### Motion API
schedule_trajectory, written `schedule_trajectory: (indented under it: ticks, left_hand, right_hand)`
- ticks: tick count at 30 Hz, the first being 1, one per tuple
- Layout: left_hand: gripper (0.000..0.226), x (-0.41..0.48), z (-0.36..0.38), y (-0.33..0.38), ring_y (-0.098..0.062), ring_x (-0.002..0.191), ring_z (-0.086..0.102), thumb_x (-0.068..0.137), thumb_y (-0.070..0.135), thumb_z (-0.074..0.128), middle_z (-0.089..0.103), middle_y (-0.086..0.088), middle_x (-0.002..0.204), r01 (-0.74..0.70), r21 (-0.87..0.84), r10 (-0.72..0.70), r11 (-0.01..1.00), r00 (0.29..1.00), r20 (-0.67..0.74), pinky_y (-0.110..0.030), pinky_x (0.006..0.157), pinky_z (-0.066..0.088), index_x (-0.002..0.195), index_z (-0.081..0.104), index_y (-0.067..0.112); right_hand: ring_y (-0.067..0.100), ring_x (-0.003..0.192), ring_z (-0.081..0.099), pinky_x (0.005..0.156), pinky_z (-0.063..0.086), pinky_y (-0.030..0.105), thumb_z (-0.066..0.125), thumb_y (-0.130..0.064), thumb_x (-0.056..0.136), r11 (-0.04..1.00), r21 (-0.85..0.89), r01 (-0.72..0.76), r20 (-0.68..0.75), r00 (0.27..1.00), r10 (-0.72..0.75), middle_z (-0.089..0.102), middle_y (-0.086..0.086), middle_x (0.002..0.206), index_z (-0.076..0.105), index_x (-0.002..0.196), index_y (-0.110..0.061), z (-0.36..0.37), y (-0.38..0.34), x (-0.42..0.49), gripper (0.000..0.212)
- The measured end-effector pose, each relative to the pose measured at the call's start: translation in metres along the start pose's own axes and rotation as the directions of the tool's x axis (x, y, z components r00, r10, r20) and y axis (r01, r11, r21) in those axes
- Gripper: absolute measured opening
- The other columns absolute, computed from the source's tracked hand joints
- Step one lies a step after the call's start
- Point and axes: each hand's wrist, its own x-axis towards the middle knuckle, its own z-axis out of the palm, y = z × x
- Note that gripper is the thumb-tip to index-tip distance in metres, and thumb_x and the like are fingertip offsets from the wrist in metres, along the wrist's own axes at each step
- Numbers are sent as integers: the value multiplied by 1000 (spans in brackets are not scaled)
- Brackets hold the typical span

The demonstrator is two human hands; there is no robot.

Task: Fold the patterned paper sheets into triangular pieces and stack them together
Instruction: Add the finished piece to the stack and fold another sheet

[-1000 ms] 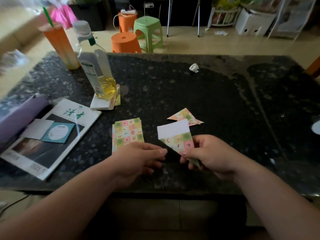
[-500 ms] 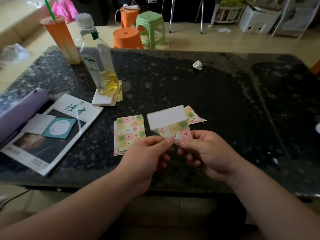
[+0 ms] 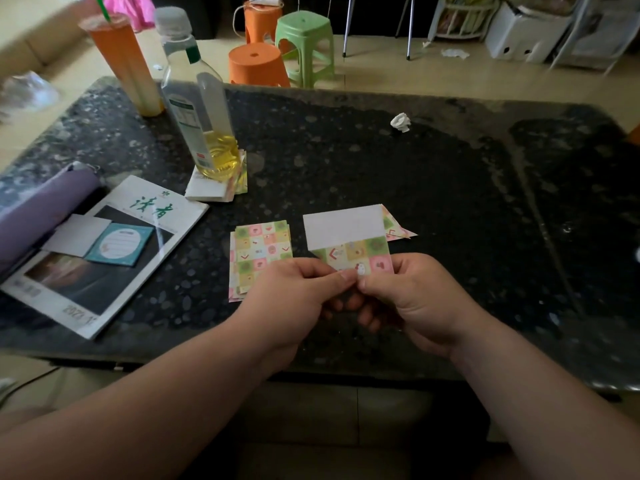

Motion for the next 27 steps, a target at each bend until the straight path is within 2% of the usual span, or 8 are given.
schedule_trajectory:
  ticks: [4,7,17,20,22,24,25,27]
  left_hand:
    - [26,4,-2,3,-13,58,59,85,16,78,67,-5,62,24,-45,-25,999,999,-21,-35,70,48,59,77,19]
    - [29,8,-6,7,-14,57,57,85,13,78,68,-4,63,17,-64,-21,998,998,-66,-33,63,45,57,75,17]
    - [14,17,-28,25,-11,52,51,84,10,77,68,-5,71,-3,-166,-21,986,989,-146,-28,57,40,71,72,10]
    - [20,17,-30,25,-11,53,51,84,10,76,68,-5,71,-14,-157,-4,988,994,-113,-27,57,40,65,72,12]
    - [18,14,-25,20,-11,54,53,78,14,78,69,-6,72,8,-134,-17,991,997,-69,-28,57,41,61,72,14]
    - [13,10,-18,14,-12,56,55,68,21,81,70,-5,73,34,-100,-36,994,999,-18,-29,58,43,59,74,16]
    - [11,9,-15,11,-13,56,55,65,23,81,70,-6,72,41,-92,-41,995,999,0,-30,58,43,58,75,16]
    - [11,8,-10,7,-13,57,56,65,24,80,70,-7,72,56,-90,-53,994,998,37,-30,59,44,61,75,14]
  right_hand:
    - [18,53,64,47,51,26,65,-6,96,999,32,4,0,1000,-4,72,13,72,73,93,0,-2,-1,-2,10]
    - [19,50,64,44,51,25,63,0,95,998,51,-21,-24,999,23,72,16,69,69,88,2,-5,-1,-3,10]
    - [22,50,64,43,52,26,58,6,93,995,44,-91,-46,995,93,71,22,71,66,76,3,-30,-6,-7,19]
    - [25,58,68,49,56,29,59,4,94,995,-26,-97,-21,995,96,73,22,78,67,83,3,-36,-6,-7,14]
    - [27,69,71,57,60,33,66,-6,90,997,38,-71,41,997,70,75,24,90,69,92,2,-33,-5,-7,8]
    - [26,75,71,58,59,33,72,-23,82,995,76,-62,121,991,53,76,22,99,72,104,-2,-27,-4,-6,30]
    - [24,73,69,56,56,30,72,-26,82,998,42,-50,139,989,43,76,19,97,73,106,-4,-22,-3,-6,32]
    - [18,61,62,47,47,24,72,-18,90,998,-58,-2,128,992,10,76,13,83,75,95,-7,-13,-1,-7,13]
